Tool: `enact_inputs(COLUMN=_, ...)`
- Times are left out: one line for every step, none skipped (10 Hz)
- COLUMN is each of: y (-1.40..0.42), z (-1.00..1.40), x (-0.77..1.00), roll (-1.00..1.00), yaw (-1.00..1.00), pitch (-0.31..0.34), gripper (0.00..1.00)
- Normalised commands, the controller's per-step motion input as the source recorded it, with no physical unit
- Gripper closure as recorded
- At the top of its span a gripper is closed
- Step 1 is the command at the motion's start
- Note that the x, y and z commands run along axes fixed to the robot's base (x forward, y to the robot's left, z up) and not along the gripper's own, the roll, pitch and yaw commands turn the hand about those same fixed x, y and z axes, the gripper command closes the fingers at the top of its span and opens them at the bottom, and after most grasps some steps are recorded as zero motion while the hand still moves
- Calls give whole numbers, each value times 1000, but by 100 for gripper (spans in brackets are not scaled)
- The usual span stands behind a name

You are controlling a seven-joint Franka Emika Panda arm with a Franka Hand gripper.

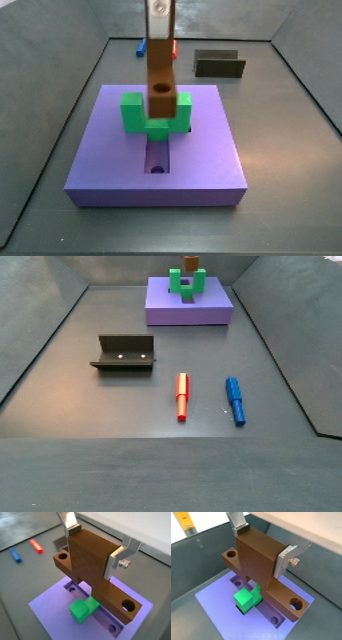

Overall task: Pick up the brown object. Move up. Move to above the board. Insert the brown object.
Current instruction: Insert the brown object.

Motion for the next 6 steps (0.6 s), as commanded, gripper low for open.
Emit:
enact_inputs(y=0, z=-126, x=146, roll=0, yaw=-309, pitch=7, gripper=100)
enact_inputs(y=0, z=-189, x=0, roll=0, yaw=0, pitch=-7, gripper=100)
enact_inputs(y=-23, z=-260, x=0, roll=0, yaw=0, pitch=-16, gripper=100)
enact_inputs(y=-63, z=-360, x=3, roll=99, yaw=120, pitch=0, gripper=100)
enact_inputs(y=-131, z=-363, x=0, roll=116, yaw=189, pitch=-1, gripper=100)
enact_inputs(y=-160, z=-300, x=0, roll=109, yaw=160, pitch=0, gripper=100)
